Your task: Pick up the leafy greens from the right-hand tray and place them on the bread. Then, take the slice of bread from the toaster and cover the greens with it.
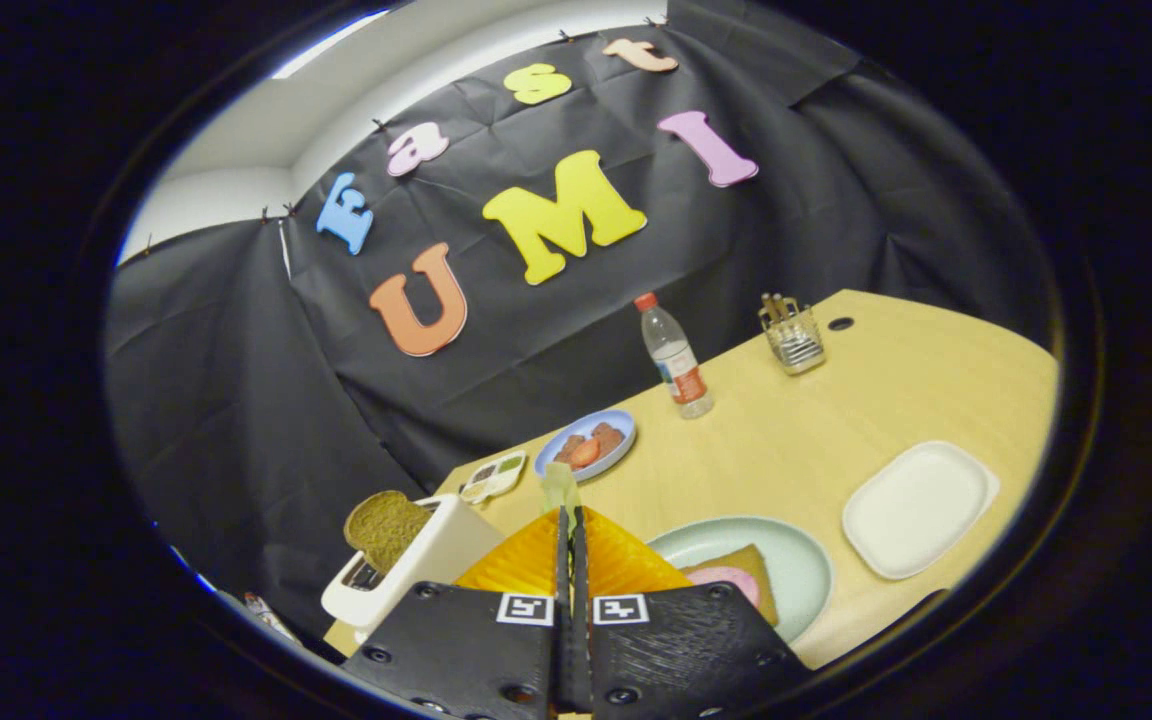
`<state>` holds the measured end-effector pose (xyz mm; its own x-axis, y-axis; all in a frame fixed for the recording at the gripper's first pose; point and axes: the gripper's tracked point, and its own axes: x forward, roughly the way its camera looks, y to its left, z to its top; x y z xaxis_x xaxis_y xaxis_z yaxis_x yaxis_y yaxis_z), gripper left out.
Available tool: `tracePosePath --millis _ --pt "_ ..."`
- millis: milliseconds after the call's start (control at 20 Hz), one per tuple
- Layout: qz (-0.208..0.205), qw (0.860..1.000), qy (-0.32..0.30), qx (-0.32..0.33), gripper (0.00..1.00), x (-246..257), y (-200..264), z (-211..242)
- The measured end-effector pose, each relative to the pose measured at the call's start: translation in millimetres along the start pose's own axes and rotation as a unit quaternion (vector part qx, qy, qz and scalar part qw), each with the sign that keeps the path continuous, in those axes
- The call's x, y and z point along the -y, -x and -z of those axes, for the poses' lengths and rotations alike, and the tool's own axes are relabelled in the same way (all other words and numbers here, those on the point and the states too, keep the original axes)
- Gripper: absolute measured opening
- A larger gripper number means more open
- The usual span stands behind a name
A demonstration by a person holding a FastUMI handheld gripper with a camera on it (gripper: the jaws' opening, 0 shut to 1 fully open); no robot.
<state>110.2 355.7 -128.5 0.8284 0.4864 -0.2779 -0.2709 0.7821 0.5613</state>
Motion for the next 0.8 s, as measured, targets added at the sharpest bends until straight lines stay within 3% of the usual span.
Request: tracePosePath --millis 350,750,800 --pt "0.002 0.999 -0.052 -0.016 0.00 4.6 -15.8 34.9" --pt "0.077 0.997 -0.025 -0.013 0.00 55.4 -2.8 36.5" --pt "0.091 0.996 -0.012 -0.012 0.04 62.8 0.1 35.7"
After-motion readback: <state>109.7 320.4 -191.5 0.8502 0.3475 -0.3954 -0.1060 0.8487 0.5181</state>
